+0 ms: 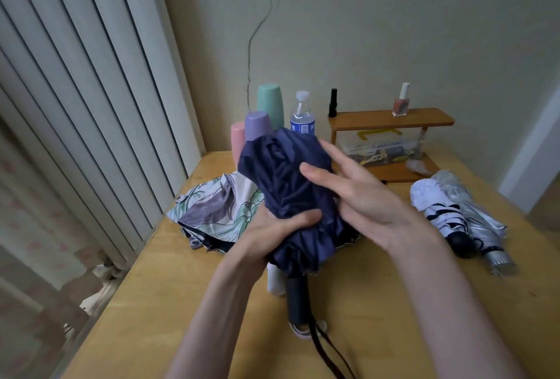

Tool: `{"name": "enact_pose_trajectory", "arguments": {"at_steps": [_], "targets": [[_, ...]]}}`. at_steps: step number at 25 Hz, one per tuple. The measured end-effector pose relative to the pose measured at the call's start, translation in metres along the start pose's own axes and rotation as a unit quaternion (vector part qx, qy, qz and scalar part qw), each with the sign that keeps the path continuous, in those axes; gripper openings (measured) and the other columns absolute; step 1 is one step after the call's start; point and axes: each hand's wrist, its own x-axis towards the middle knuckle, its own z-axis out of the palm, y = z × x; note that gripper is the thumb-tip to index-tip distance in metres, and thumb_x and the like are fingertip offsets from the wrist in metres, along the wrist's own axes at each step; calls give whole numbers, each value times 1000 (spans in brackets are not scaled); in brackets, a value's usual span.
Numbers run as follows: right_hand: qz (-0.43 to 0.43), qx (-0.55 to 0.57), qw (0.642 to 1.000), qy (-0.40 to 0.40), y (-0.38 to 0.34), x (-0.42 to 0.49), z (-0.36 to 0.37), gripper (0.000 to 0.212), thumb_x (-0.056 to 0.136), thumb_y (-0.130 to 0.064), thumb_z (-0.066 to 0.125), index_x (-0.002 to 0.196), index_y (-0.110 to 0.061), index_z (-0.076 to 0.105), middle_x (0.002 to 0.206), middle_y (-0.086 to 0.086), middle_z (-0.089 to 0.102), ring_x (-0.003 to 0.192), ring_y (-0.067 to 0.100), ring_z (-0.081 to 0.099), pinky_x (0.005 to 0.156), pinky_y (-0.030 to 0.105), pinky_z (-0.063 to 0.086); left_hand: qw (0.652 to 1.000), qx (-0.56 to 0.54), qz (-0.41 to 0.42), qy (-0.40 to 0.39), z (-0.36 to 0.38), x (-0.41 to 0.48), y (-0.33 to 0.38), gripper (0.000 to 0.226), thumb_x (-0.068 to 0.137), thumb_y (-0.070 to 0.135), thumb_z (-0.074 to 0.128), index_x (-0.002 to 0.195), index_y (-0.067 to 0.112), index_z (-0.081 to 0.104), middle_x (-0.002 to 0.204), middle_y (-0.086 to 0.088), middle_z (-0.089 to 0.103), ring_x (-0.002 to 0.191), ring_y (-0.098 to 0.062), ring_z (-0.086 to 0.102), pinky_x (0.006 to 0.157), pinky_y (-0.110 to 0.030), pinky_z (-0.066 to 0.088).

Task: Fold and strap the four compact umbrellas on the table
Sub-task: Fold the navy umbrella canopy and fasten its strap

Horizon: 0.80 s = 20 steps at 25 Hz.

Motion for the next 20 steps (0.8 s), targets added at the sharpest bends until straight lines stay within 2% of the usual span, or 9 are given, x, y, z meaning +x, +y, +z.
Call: {"name": "enact_pose_trajectory", "arguments": {"at_steps": [4, 5, 7, 9, 12, 15, 16, 18, 20], "targets": [[29, -171, 979, 105, 4, 6, -15, 106, 54, -72, 92, 147, -39, 54, 131, -10, 71, 121, 13, 67, 110, 43, 51, 985, -130, -103, -43, -14, -4, -7, 68, 55, 26, 90, 117, 5, 73, 110, -15, 80, 90, -26, 80, 74, -32, 64], [37, -161, 982, 89, 8, 6, -11, 98, 54, -71, 92, 139, -37, 60, 129, -9, 73, 118, 12, 70, 106, 40, 54, 985, -121, -112, -57, -14, -5, -8, 66, 55, 25, 89, 116, 5, 73, 110, -15, 80, 89, -26, 80, 73, -33, 64], [58, -131, 988, 51, 14, 6, 3, 52, 68, -53, 91, 113, -35, 71, 114, -10, 79, 103, 8, 75, 91, 29, 60, 988, -68, -106, -91, -13, -9, -5, 51, 68, 21, 84, 116, 11, 71, 107, -9, 81, 91, -23, 80, 74, -30, 63], [41, -103, 991, 70, 23, 9, 12, 32, 76, -35, 92, 102, -33, 74, 105, -9, 81, 95, 9, 78, 85, 28, 61, 990, -15, -86, -112, -11, -11, 0, 40, 75, 22, 76, 114, 19, 71, 103, 0, 82, 92, -17, 79, 74, -25, 61], [7, -58, 991, 117, 32, 12, 17, 23, 80, -18, 91, 94, -29, 75, 89, -10, 81, 84, 10, 79, 72, 25, 62, 991, 36, -66, -109, -5, -6, 1, 47, 74, 24, 80, 119, 25, 67, 106, 8, 81, 100, -10, 77, 82, -24, 61], [-33, -65, 982, 174, 29, 12, 14, 21, 83, -8, 87, 89, -23, 74, 77, -13, 78, 73, 5, 77, 56, 16, 57, 995, 53, -36, -77, 0, -1, -3, 92, 64, 33, 92, 146, 22, 51, 124, 5, 77, 116, -14, 73, 95, -30, 60], [-46, -59, 978, 192, 28, 13, 10, 21, 85, -4, 84, 88, -21, 73, 74, -15, 76, 69, 3, 75, 54, 15, 55, 996, 25, -24, -77, 3, -1, -3, 96, 67, 31, 93, 150, 24, 45, 129, 3, 75, 118, -16, 73, 96, -32, 60], [-71, -40, 972, 221, 22, 12, 6, 22, 87, 1, 80, 85, -20, 72, 72, -14, 75, 71, 4, 76, 57, 17, 58, 995, -26, -19, -91, 13, -4, 3, 93, 75, 35, 90, 154, 28, 40, 137, 2, 71, 123, -18, 70, 103, -37, 58], [-91, -52, 968, 229, 18, 11, 4, 17, 88, 3, 78, 85, -14, 73, 77, -10, 78, 79, 9, 78, 65, 22, 61, 996, 8, 2, -87, 27, -3, 8, 102, 67, 59, 92, 151, 22, 46, 134, 4, 72, 124, -15, 69, 106, -37, 55]]}}
